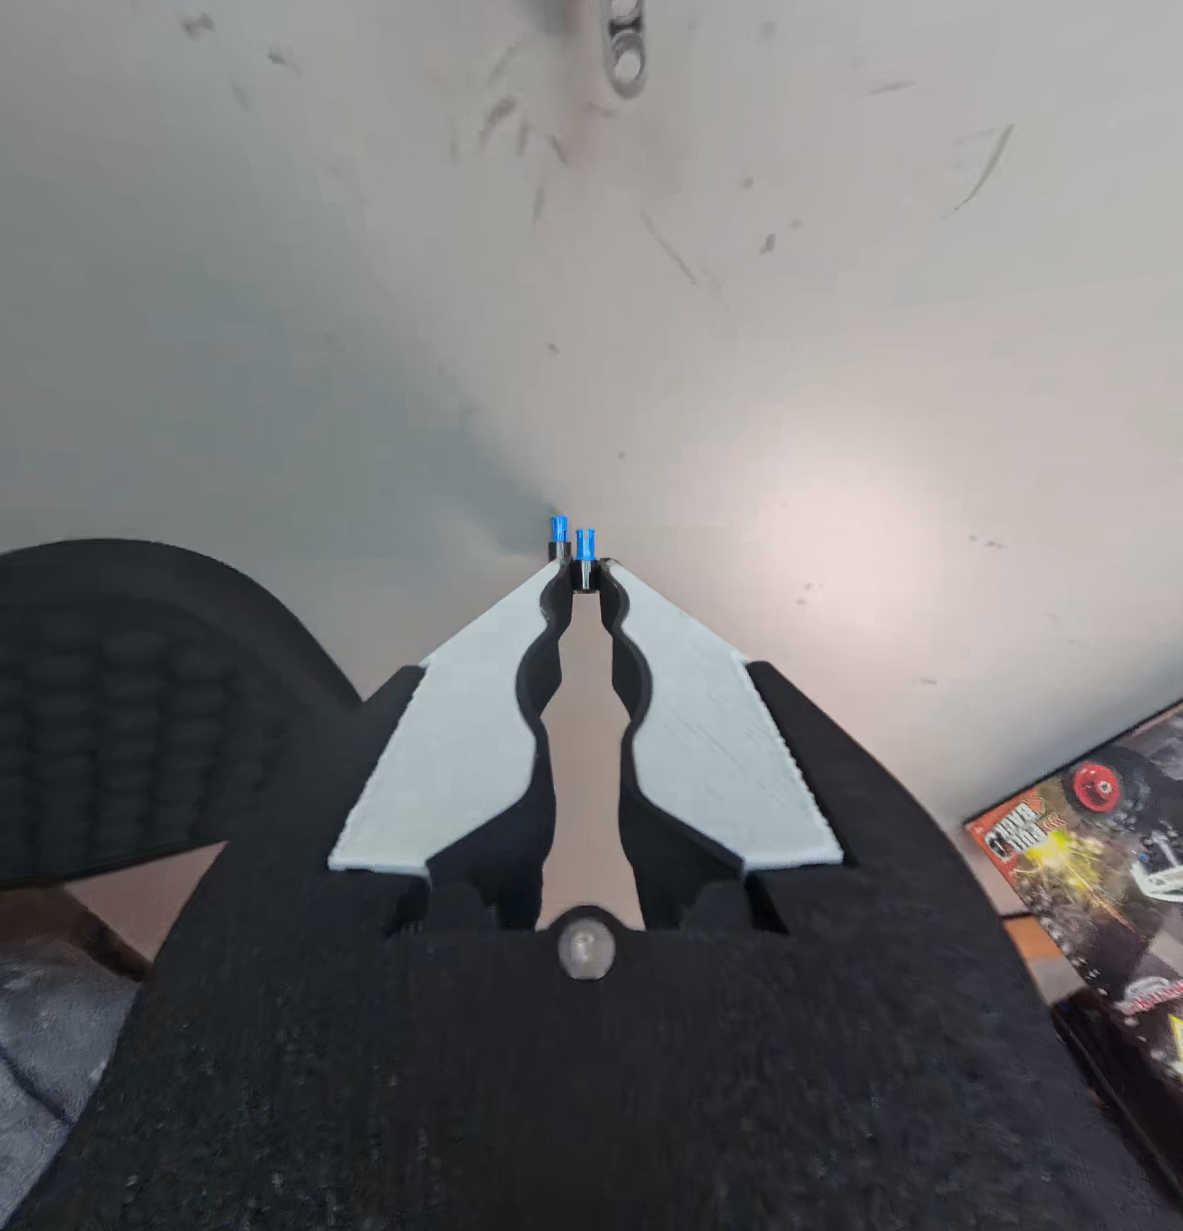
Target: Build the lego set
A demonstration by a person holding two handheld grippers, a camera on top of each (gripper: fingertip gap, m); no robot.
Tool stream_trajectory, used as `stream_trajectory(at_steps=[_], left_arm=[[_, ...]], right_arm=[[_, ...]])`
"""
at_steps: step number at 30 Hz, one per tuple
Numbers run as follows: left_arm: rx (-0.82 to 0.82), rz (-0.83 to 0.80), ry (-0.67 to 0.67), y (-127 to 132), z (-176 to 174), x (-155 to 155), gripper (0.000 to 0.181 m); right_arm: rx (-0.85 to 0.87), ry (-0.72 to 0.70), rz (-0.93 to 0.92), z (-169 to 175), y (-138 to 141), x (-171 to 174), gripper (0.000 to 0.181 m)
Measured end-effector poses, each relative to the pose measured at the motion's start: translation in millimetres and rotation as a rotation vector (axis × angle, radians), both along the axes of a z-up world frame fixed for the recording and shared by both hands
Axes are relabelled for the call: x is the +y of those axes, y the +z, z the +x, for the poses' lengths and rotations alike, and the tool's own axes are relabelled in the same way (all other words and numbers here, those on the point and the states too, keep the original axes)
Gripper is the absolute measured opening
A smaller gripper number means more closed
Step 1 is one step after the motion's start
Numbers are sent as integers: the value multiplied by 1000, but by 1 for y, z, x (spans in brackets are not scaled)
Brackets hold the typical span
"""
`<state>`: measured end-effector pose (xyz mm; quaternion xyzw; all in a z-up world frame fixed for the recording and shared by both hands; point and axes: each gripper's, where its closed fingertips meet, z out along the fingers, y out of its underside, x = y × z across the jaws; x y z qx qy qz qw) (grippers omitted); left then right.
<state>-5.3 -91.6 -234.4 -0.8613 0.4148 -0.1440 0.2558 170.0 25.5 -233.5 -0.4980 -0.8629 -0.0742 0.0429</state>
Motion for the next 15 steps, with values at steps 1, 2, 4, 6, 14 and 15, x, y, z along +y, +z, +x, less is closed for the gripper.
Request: stream_trajectory(at_steps=[1,2,4,6,14,15], left_arm=[[17,4,-5,-5,0,0,71],[30,11,-9,-9,0,1,70],[49,28,-13,-14,-1,3,65],[32,41,-10,-14,0,2,58],[-6,52,1,-14,-1,3,56],[-12,48,8,-14,0,3,55]], right_arm=[[-55,22,13,0,-2,0,7],[-94,47,21,-1,-4,-1,7],[-104,96,12,-12,-7,-8,7],[-76,107,-7,-23,-9,-12,7],[423,-3,-136,-74,26,-27,41],[534,-42,-186,-85,35,-37,47]])
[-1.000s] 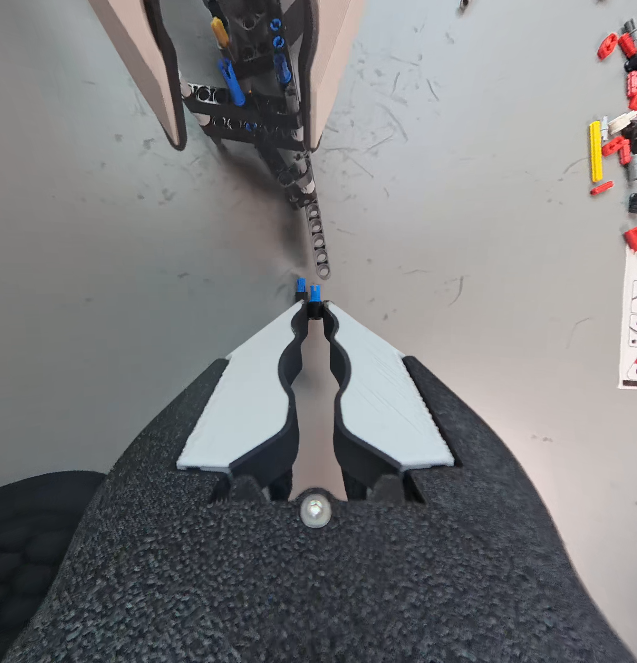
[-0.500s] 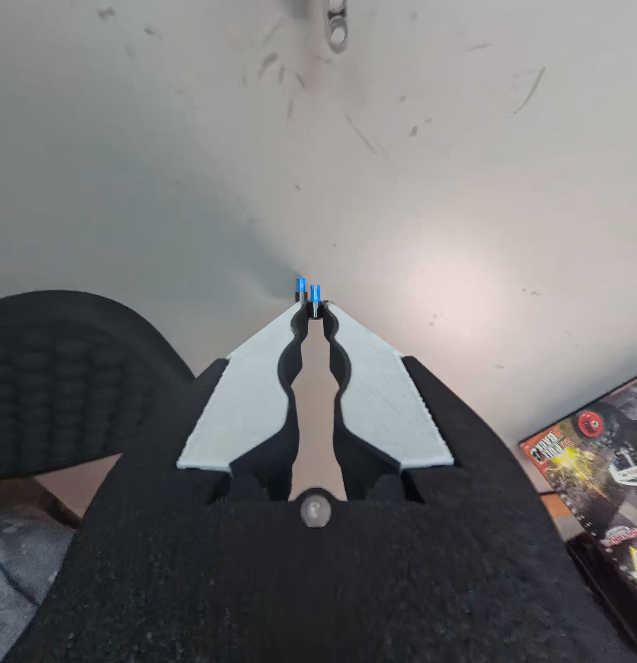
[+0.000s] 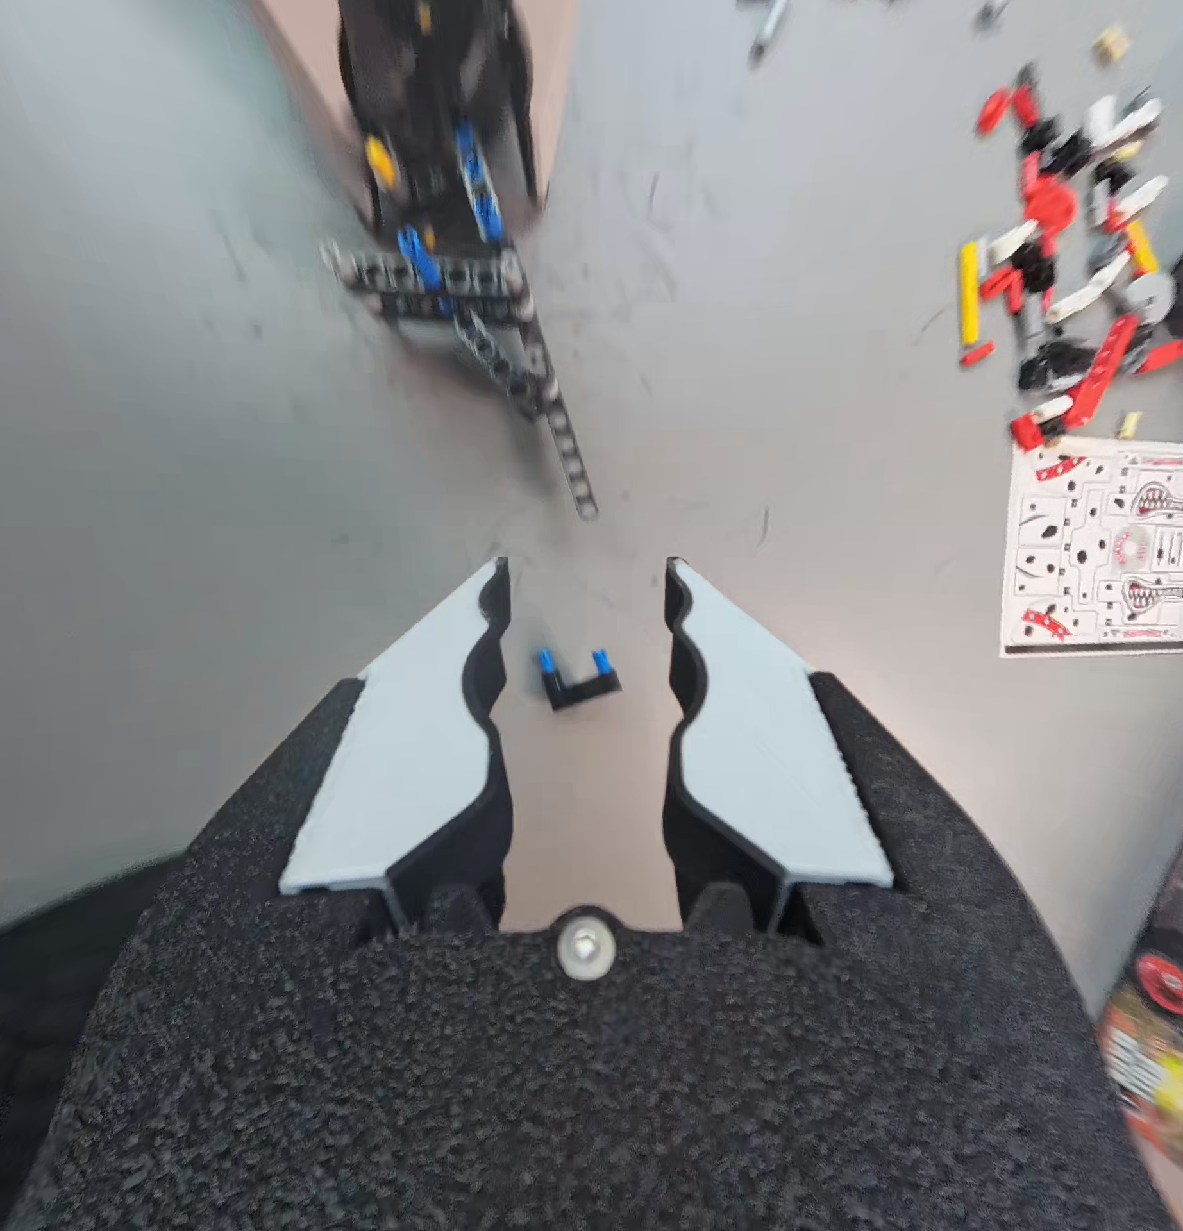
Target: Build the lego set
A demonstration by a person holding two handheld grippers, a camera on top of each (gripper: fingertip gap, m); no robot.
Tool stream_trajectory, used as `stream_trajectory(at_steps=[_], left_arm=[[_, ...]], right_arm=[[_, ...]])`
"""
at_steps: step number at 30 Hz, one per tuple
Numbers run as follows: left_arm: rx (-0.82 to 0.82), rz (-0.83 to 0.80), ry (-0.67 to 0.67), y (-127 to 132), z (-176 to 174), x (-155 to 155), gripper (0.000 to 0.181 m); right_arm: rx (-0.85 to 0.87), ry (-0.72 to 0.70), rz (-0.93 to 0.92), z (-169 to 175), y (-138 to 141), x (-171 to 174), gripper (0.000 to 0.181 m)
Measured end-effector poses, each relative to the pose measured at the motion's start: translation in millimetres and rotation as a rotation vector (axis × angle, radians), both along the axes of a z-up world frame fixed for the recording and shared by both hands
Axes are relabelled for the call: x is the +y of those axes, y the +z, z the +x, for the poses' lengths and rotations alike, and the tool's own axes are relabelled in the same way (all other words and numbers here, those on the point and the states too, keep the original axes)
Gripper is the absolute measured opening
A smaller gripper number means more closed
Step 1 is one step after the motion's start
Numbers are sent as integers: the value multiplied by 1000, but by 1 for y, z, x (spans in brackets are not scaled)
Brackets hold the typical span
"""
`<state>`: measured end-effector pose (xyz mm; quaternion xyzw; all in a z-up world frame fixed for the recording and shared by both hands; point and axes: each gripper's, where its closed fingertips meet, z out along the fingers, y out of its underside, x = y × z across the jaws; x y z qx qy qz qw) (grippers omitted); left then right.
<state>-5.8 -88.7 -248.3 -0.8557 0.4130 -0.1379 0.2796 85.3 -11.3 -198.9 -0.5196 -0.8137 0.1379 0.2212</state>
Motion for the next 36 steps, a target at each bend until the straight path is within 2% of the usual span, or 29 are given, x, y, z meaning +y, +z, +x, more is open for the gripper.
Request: stream_trajectory(at_steps=[1,2,4,6,11,16,20,23,28,32,33,36], left_arm=[[-4,-6,10,0,0,0,54],[-6,-10,26,-1,0,0,53],[-3,-9,60,-1,0,2,51],[3,-11,100,-1,0,3,49],[8,11,210,0,3,5,47],[49,67,265,1,3,4,46],[25,50,273,1,4,2,45],[30,55,269,1,5,1,46],[15,44,268,1,9,1,46],[16,47,286,1,9,2,46],[17,48,292,1,8,2,46],[21,54,302,1,7,3,46]], right_arm=[[108,-61,-53,-11,7,-9,48],[226,-186,-104,-24,12,-10,46],[415,-473,-318,-39,14,-15,46],[500,-662,-468,-40,4,-18,52],[572,-855,-481,-46,-8,-12,57],[593,-913,-451,-62,-11,-6,57],[567,-908,-419,-63,-11,1,47],[476,-842,-384,-61,-15,-2,47],[355,-703,-151,-56,-10,10,59],[319,-657,-73,-60,-5,9,55],[328,-660,-72,-61,-3,7,51],[355,-706,-159,-63,-5,-2,55]])
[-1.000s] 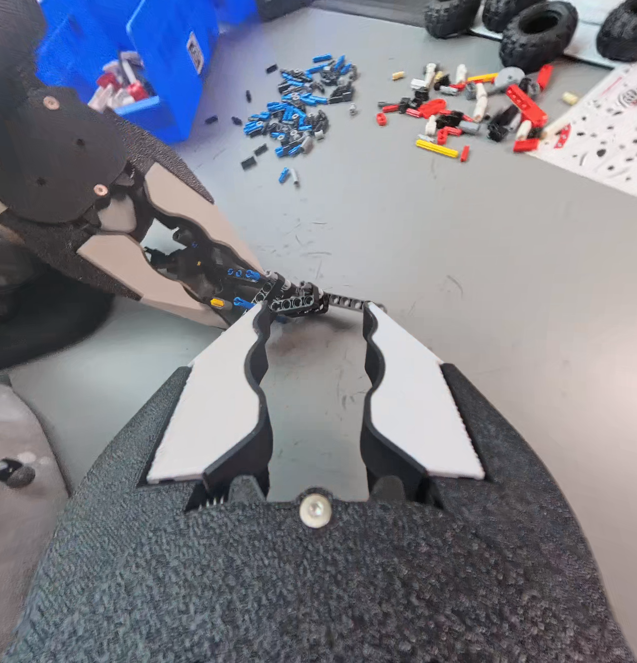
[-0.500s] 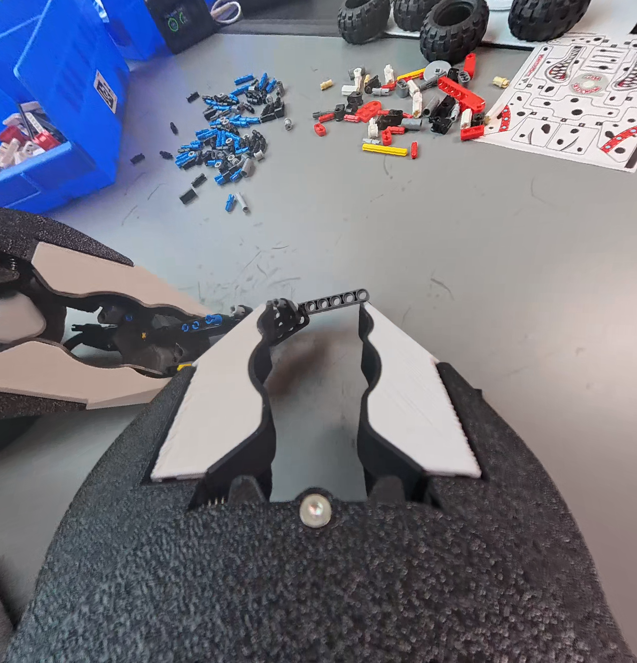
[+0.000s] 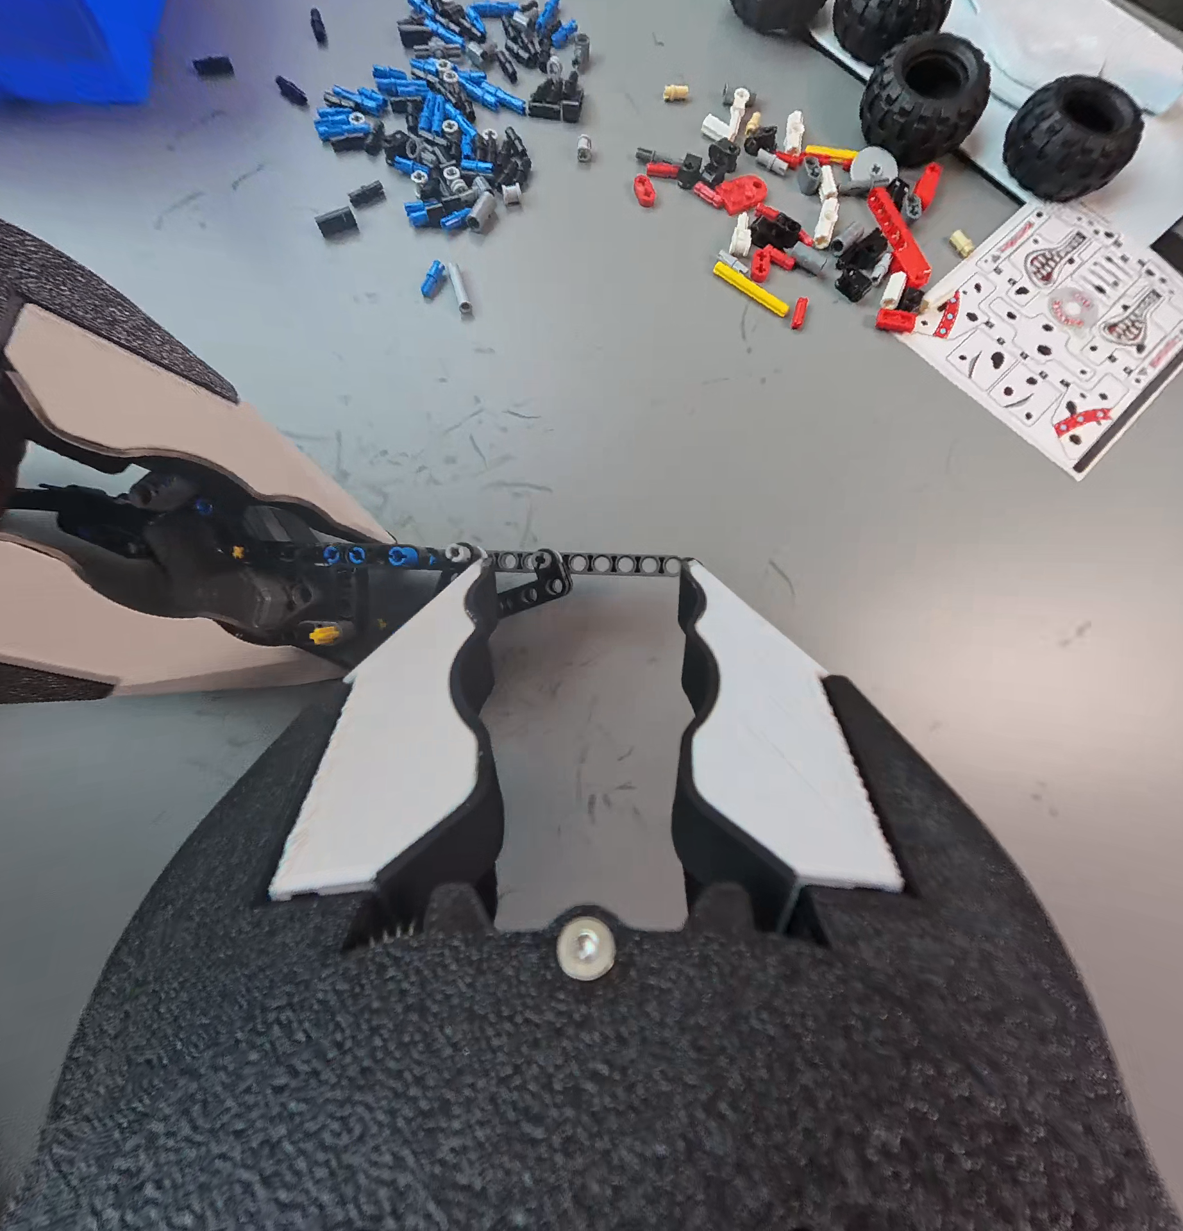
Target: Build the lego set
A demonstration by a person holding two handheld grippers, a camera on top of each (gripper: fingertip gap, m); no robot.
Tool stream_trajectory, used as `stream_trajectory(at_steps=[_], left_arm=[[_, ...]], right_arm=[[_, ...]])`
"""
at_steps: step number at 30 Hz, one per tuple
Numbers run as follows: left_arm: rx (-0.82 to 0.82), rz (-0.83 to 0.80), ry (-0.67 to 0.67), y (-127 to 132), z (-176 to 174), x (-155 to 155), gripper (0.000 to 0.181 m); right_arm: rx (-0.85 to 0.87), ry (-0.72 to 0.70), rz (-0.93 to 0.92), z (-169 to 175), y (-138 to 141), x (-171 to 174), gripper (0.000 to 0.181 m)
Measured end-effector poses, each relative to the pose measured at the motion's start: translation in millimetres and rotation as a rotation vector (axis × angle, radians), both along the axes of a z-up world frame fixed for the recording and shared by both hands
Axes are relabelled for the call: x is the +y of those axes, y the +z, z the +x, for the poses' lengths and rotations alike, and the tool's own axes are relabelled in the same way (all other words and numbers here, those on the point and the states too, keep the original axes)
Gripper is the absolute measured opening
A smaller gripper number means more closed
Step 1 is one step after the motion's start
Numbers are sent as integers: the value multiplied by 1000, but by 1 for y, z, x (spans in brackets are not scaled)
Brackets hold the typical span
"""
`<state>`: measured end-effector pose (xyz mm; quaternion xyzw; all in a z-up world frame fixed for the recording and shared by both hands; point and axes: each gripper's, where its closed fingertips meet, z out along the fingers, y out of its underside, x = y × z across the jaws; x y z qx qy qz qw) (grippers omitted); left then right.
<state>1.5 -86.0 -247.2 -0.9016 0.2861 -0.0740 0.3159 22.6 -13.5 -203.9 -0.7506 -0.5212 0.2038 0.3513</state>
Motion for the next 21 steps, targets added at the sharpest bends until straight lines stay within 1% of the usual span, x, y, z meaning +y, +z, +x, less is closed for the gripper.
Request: stream_trajectory(at_steps=[1,4,7,12,17,19,21], left_arm=[[4,2,2,0,0,0,46],[8,2,7,0,0,0,45],[1,-4,5,0,0,0,45],[10,-5,-13,0,1,-2,45],[-2,-8,-24,0,5,-3,45],[-7,-9,-19,0,5,-2,45],[-10,-7,-10,0,4,-1,45]], right_arm=[[-13,-20,-3,2,-6,1,58],[28,-66,-58,1,-12,0,58],[10,-58,-61,5,-15,0,60],[-118,52,16,15,-12,5,62],[-233,186,108,15,-8,8,65],[-221,192,113,12,-6,8,63],[-171,170,83,9,-4,4,62]])
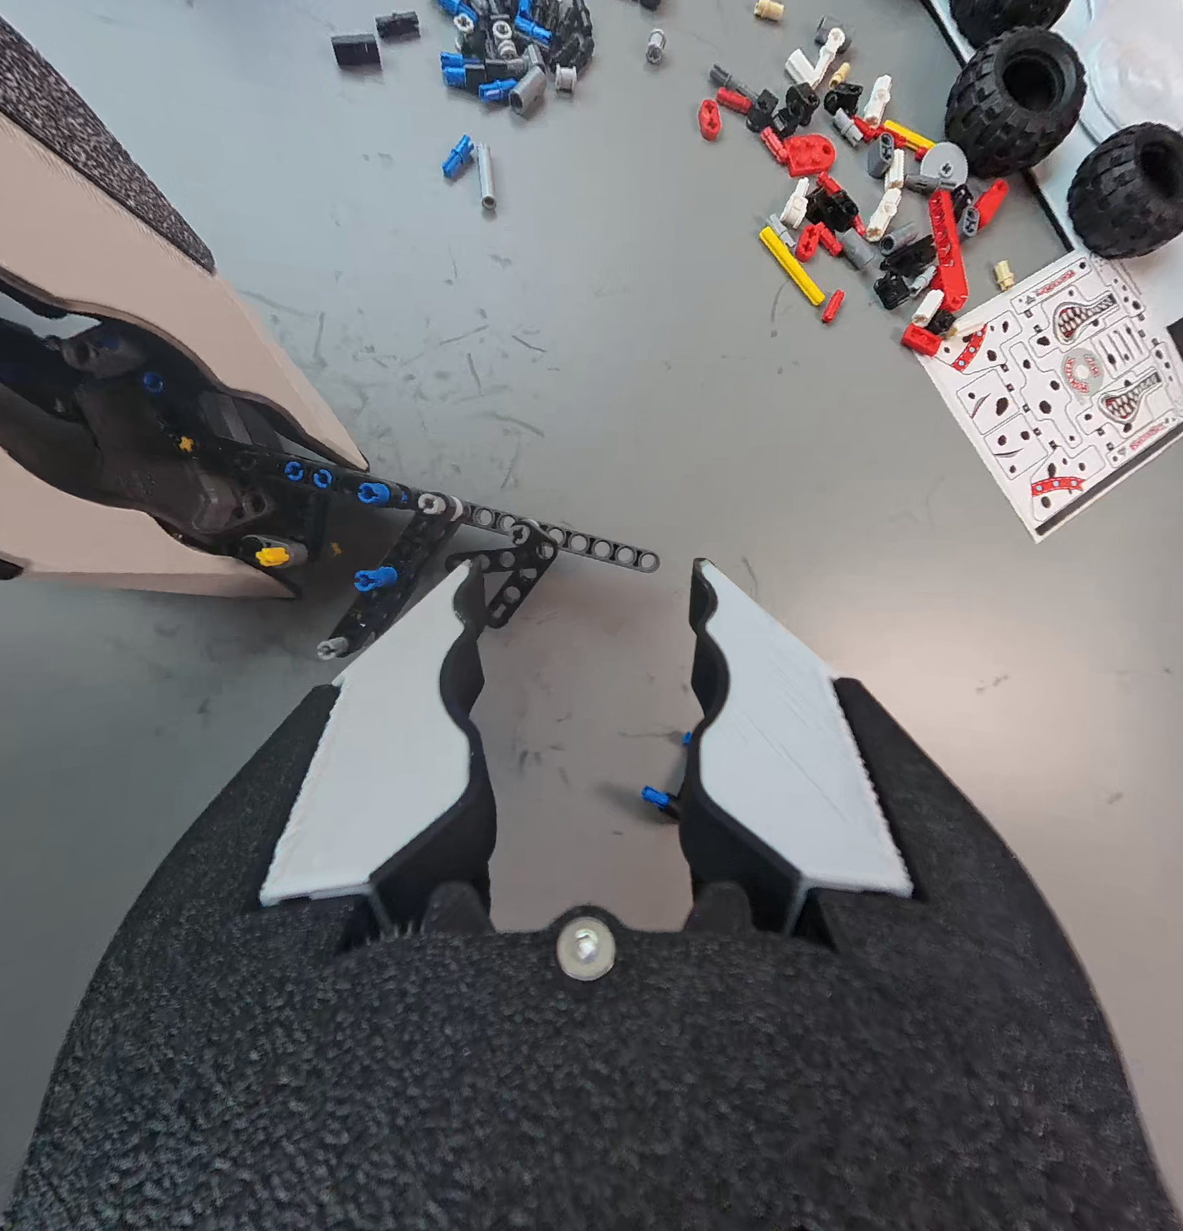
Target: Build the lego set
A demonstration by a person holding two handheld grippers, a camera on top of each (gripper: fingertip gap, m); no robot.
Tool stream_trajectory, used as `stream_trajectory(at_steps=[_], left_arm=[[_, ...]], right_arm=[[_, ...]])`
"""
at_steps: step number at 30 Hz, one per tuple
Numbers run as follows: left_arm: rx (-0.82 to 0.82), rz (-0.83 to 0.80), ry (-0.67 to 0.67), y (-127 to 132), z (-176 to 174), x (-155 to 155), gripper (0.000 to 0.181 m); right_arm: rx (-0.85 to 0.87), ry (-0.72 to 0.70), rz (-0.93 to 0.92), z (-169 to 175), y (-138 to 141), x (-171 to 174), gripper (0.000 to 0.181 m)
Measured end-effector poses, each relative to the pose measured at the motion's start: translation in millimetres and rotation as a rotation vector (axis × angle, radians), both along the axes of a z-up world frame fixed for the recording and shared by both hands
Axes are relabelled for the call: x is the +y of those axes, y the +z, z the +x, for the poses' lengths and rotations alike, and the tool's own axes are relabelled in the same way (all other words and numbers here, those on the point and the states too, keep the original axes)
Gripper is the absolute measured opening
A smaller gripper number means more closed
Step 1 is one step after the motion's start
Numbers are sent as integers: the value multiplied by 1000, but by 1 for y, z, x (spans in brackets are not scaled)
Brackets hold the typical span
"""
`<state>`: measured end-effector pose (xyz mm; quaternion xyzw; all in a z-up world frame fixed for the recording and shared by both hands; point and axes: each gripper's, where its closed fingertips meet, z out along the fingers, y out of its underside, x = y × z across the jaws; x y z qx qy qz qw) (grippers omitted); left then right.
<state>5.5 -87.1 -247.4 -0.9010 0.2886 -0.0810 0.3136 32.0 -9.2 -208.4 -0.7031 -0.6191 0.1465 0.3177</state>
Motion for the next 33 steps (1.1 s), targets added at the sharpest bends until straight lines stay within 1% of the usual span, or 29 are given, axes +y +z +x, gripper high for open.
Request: stream_trajectory(at_steps=[2,5,6,7,9,15,16,17,19,21,23,27,31,33], left_arm=[[-4,0,7,0,0,1,45],[3,6,9,0,0,1,45],[8,8,10,0,0,2,46],[9,7,15,0,-1,2,46],[7,5,17,0,-1,2,47],[-3,-1,18,0,-1,2,46],[-4,-2,18,0,-2,2,46],[-4,-1,17,0,-2,2,46],[-3,1,17,0,-2,2,46],[-6,2,19,0,-2,2,46],[-11,2,22,0,-2,3,46],[-13,8,24,-1,-2,3,46],[-19,6,25,-1,-2,4,47],[-7,16,35,0,-4,5,47]], right_arm=[[53,-53,-30,1,-1,-1,62],[101,-127,-76,2,-14,-5,63],[126,-151,-92,0,-16,-6,61],[149,-175,-100,-1,-16,-6,60],[162,-204,-91,-1,-17,-4,64],[136,-199,-50,3,-16,-1,65],[115,-211,-21,7,-16,4,59],[95,-206,4,10,-17,8,65],[134,-175,-49,5,-14,0,62],[154,-170,-50,3,-9,-3,62],[157,-187,-47,5,-9,-1,62],[179,-219,-91,10,-18,-1,61],[194,-232,-95,5,-22,-5,61],[231,-255,-138,-1,-20,-4,59]])
